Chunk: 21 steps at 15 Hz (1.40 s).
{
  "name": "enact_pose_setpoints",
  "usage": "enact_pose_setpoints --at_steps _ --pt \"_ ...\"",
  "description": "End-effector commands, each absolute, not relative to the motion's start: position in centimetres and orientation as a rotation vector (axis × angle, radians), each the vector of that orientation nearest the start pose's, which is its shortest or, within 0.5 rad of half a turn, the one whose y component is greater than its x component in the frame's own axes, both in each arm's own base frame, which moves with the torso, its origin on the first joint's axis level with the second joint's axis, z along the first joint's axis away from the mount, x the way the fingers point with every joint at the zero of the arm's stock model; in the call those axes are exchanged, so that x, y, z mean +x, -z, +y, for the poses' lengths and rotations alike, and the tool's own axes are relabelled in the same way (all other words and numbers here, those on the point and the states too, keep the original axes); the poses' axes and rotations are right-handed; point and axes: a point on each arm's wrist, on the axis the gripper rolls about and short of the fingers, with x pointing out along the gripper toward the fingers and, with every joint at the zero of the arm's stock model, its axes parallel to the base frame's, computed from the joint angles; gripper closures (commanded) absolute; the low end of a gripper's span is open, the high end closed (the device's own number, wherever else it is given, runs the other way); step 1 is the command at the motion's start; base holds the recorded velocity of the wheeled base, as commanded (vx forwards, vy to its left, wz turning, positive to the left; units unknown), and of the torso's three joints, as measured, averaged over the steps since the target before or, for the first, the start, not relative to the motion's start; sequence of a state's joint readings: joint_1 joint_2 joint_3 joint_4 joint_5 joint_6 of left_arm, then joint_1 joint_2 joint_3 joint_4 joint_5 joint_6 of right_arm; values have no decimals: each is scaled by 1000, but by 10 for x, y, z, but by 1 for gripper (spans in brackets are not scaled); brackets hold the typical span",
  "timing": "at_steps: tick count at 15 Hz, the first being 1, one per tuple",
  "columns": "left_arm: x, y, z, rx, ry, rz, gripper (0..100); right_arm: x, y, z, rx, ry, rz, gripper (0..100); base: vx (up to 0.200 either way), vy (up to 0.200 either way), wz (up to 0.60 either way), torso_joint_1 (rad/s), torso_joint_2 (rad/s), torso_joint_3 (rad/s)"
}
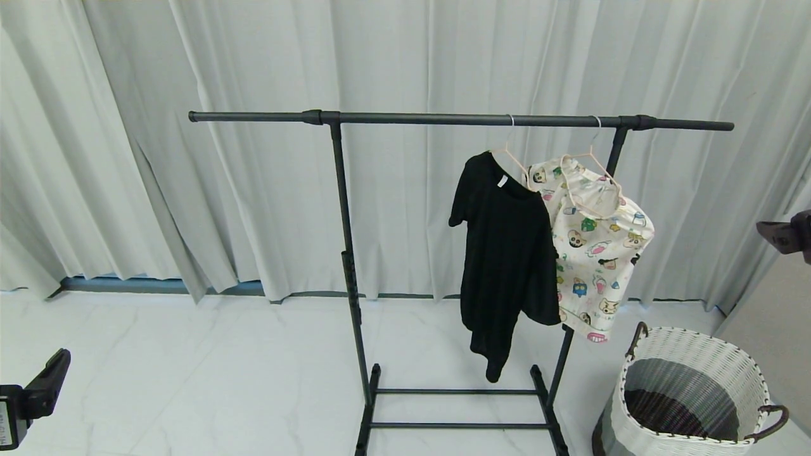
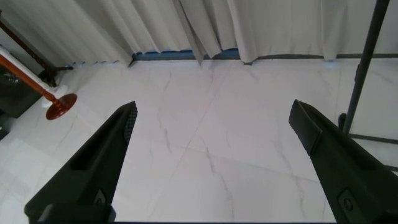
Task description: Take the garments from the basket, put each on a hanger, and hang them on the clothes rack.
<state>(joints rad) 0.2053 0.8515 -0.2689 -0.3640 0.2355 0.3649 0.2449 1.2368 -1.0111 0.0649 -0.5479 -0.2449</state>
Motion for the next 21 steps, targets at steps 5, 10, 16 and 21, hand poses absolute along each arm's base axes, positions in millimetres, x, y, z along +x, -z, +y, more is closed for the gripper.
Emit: enact_pose_setpoints --at_steps 5,10,16,21 --pt "80 -169 22 361 -398 281 0 182 -282 34 -351 268 293 0 0 0 0 -159 381 210" --pt "76 -167 23 359 -417 280 0 179 -271 32 -359 269 316 0 0 0 0 -196 478 281" --pt "74 -165 23 358 -426 278 0 173 -262 24 -360 304 341 0 0 0 0 -180 469 294" --pt "59 -154 19 358 -430 257 0 168 -246 17 -346 342 324 0 0 0 0 -135 452 313"
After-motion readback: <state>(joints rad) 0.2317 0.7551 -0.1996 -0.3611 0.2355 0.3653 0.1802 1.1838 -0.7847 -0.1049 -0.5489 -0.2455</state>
